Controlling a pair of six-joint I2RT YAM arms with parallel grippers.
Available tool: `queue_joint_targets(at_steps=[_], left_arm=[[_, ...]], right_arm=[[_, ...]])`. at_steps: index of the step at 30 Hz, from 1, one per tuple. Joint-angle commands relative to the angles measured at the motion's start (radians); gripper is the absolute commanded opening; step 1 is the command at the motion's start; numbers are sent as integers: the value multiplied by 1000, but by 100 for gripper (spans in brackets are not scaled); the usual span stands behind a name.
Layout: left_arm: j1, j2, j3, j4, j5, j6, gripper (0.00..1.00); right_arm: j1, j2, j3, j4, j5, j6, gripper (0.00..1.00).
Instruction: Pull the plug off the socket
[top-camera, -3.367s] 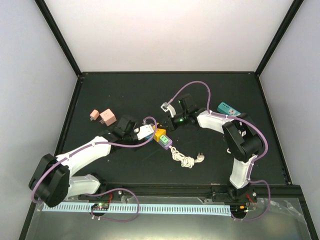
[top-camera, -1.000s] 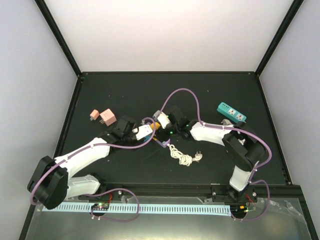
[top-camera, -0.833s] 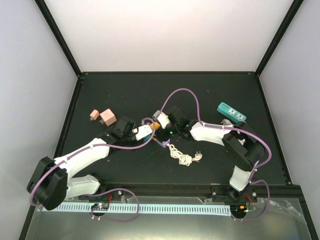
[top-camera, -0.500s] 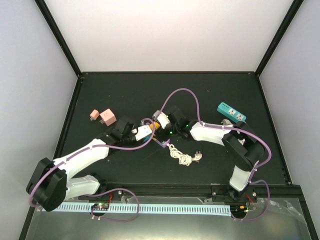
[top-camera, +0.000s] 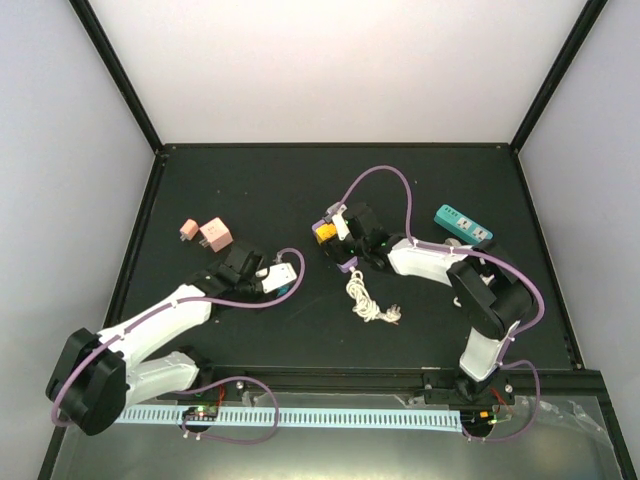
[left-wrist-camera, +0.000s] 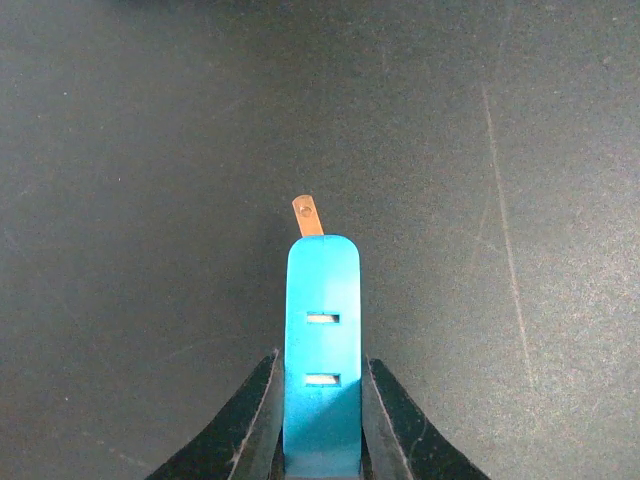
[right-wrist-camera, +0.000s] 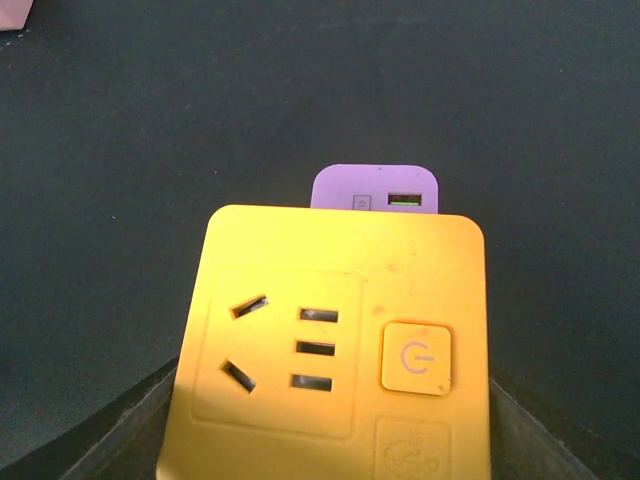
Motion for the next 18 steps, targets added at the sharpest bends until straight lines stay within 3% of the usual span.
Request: queue_joint_targets(at_steps=[1,11,14,18], left_arm=[[9,-24,7,-27,-5,21,2],[20,-81,75,-112,59,32,1],[22,-99,106,-160,101,52,2],[25,-130,131,-212,165,88,2]], right_arm=[[-6,31,-31,-90,82,-36,26],[-6,11,29,-159,-35,-30,67],[-7,-35,43,-165,-80,-41,82],[-8,-110,66,-167,-153,-58,94]])
